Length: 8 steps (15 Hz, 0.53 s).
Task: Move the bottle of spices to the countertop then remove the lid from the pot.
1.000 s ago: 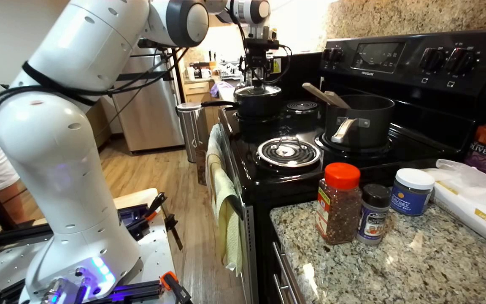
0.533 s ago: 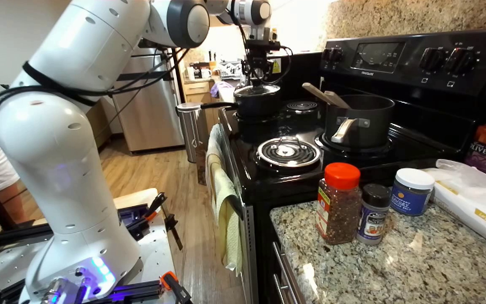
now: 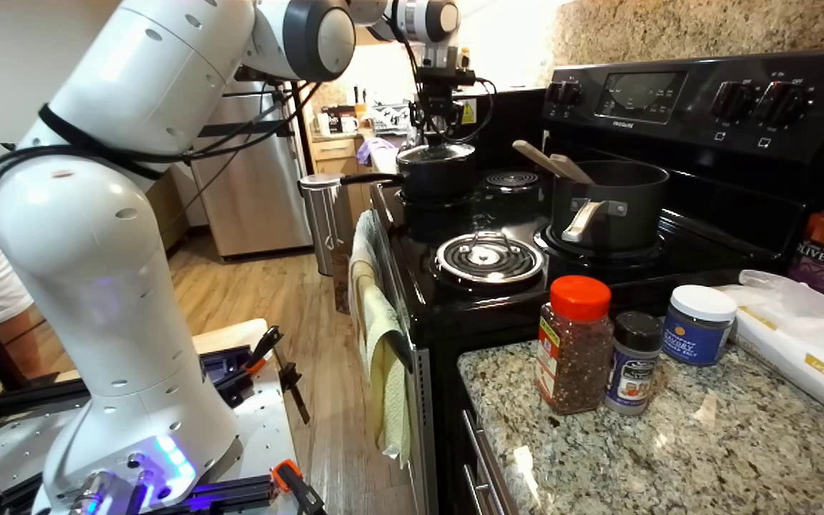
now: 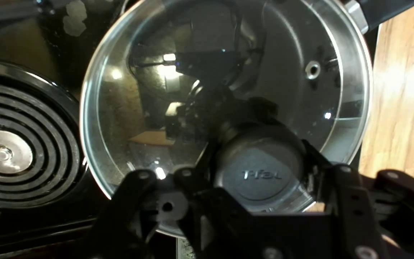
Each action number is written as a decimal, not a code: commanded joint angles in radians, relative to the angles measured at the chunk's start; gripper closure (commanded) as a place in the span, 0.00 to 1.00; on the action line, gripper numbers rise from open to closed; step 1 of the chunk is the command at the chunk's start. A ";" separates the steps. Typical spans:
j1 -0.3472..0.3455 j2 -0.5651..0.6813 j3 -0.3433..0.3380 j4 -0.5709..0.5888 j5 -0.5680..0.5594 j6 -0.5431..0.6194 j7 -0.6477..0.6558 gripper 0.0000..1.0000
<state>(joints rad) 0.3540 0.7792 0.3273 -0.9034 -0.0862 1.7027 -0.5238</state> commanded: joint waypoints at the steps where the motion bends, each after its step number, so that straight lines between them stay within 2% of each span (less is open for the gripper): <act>1: 0.007 0.001 0.000 0.046 -0.017 -0.051 -0.038 0.69; 4: 0.012 0.007 -0.003 0.097 -0.018 -0.111 -0.049 0.69; 5: 0.028 0.015 -0.027 0.136 -0.001 -0.142 -0.060 0.69; 8: 0.037 0.022 -0.039 0.210 0.006 -0.204 -0.078 0.69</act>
<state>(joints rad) 0.3690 0.7819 0.3067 -0.8107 -0.0897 1.5877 -0.5623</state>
